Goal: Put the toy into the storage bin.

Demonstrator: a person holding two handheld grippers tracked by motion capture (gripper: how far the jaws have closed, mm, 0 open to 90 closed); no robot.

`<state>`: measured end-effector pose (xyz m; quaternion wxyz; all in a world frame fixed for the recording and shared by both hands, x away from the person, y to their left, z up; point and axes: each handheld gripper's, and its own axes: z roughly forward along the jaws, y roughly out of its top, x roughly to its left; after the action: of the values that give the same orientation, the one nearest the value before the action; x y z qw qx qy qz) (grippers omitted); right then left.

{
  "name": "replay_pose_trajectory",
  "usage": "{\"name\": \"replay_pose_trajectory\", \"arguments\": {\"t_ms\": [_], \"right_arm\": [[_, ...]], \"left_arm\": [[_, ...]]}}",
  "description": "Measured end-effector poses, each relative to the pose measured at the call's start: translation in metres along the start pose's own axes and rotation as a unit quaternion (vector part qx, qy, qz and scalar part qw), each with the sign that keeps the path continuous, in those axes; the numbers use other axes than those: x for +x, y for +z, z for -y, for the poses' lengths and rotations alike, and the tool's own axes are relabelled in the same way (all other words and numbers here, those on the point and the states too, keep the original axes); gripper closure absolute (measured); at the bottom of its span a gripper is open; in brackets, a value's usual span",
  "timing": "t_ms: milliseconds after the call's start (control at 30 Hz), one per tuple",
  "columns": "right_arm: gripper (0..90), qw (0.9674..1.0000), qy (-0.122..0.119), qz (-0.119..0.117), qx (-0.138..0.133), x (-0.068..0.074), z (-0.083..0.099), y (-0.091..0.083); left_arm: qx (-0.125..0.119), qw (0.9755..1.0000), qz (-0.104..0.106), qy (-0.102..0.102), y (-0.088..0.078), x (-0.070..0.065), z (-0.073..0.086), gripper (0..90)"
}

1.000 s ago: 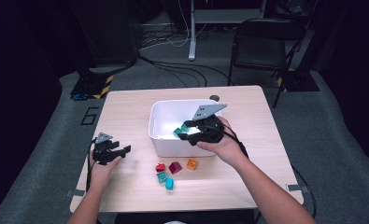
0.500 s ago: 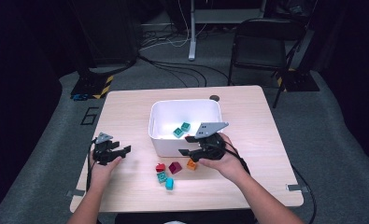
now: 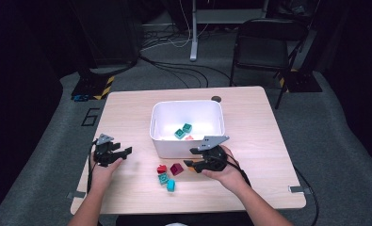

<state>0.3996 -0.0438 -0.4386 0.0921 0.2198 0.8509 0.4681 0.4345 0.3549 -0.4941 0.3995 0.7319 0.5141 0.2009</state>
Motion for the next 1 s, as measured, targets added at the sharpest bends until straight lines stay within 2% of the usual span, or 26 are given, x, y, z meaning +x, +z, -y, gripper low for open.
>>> {"name": "replay_pose_trajectory", "arguments": {"t_ms": [400,567,1000], "right_arm": [[47.7,0.9995,0.001,0.015,0.028,-0.002,0.028,0.018],[48.2,0.9989,0.015,0.019,0.041,-0.006,0.038,0.024],[49.1,0.9977,0.01,0.035,0.057,-0.009,0.047,0.035]], "left_arm": [[0.0,1.0,-0.001,-0.002,0.0,0.0,0.0,35.7],[0.001,1.0,0.0,-0.002,-0.001,0.002,0.0,35.7],[0.003,1.0,0.001,-0.001,-0.001,0.002,0.0,35.7]]}}
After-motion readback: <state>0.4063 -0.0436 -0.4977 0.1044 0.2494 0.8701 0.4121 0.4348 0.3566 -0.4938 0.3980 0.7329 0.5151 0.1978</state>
